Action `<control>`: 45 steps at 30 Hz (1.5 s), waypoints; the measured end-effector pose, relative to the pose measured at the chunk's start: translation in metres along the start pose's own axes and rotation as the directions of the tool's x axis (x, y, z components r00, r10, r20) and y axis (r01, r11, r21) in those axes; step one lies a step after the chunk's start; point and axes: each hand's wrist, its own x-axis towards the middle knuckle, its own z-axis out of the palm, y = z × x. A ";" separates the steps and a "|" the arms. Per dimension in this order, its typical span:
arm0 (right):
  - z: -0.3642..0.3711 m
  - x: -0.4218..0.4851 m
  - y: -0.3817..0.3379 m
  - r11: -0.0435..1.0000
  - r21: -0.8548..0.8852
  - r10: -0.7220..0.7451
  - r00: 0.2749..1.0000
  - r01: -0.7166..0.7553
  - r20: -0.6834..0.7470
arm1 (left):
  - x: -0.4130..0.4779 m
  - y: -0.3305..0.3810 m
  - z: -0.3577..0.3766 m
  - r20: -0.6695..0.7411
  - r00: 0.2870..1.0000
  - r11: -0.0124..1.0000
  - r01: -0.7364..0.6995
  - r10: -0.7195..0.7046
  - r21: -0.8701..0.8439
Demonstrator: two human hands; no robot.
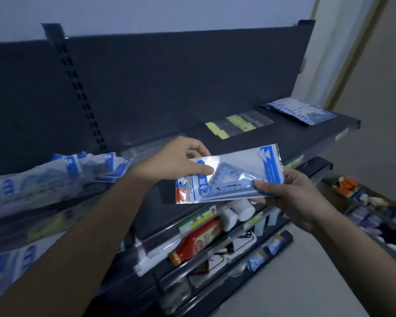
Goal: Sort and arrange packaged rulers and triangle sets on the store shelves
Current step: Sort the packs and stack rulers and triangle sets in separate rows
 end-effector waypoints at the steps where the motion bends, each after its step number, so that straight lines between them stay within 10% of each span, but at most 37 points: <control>1: -0.016 0.001 -0.003 1.000 -0.006 -0.009 1.000 0.009 -0.012 | 0.012 0.005 0.011 0.028 0.999 1.000 0.025 -0.024 -0.012; 25: -0.291 0.203 -0.071 0.903 -0.415 -0.235 0.935 0.109 -0.266 | 0.341 0.073 0.139 0.107 0.992 0.992 0.074 -0.063 -0.104; 33: -0.387 0.301 -0.091 0.884 -0.455 -0.176 0.978 0.106 -0.115 | 0.430 0.080 0.192 -0.022 0.992 0.989 0.125 -0.127 -0.078; 45: -0.475 0.423 -0.072 0.507 -0.780 -0.274 0.927 0.366 0.257 | 0.478 0.097 0.257 -0.365 0.859 0.926 0.378 -0.359 -0.020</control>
